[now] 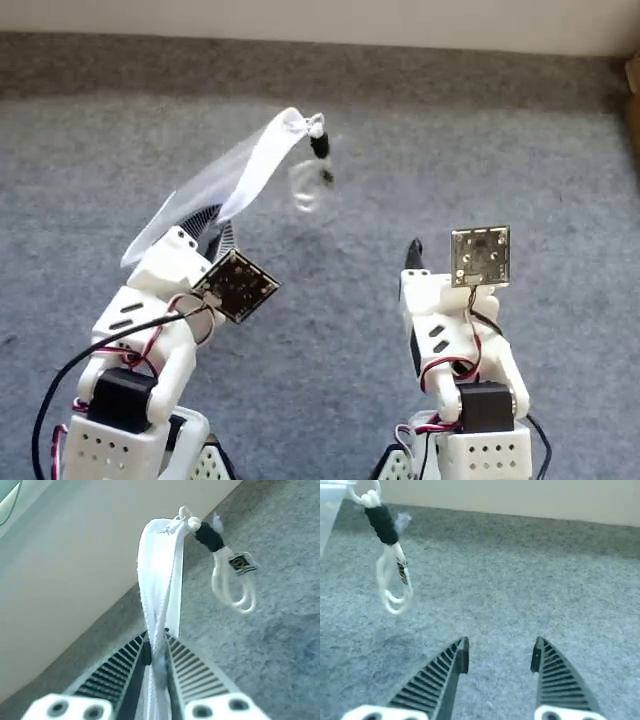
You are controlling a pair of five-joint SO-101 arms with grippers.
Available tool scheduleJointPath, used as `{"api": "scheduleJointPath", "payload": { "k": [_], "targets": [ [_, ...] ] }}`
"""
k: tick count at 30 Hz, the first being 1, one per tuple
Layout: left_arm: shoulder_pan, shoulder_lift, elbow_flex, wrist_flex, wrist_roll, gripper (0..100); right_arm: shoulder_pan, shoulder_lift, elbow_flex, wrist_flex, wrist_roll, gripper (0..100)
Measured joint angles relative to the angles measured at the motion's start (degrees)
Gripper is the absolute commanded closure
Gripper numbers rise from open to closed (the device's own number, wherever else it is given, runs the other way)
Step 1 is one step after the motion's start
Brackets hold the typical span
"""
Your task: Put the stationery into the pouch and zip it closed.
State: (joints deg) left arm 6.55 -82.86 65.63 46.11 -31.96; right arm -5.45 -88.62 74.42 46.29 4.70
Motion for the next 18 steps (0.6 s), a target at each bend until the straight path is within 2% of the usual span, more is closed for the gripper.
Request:
{"api": "scheduleJointPath", "payload": {
  "k": [3,6,13,18],
  "targets": [
    [0.26,-0.62,0.53,0.7,1.14,99,0.0,0.0,0.0,0.0,0.0,91.8],
    [0.79,-0.7,0.53,2.02,1.32,99,0.0,0.0,0.0,0.0,0.0,91.8],
    [4.75,-0.7,0.62,5.45,1.76,87,0.0,0.0,0.0,0.0,0.0,91.8],
    [5.54,0.0,0.62,6.07,6.15,86,0.0,0.0,0.0,0.0,0.0,92.0]
  ]
}}
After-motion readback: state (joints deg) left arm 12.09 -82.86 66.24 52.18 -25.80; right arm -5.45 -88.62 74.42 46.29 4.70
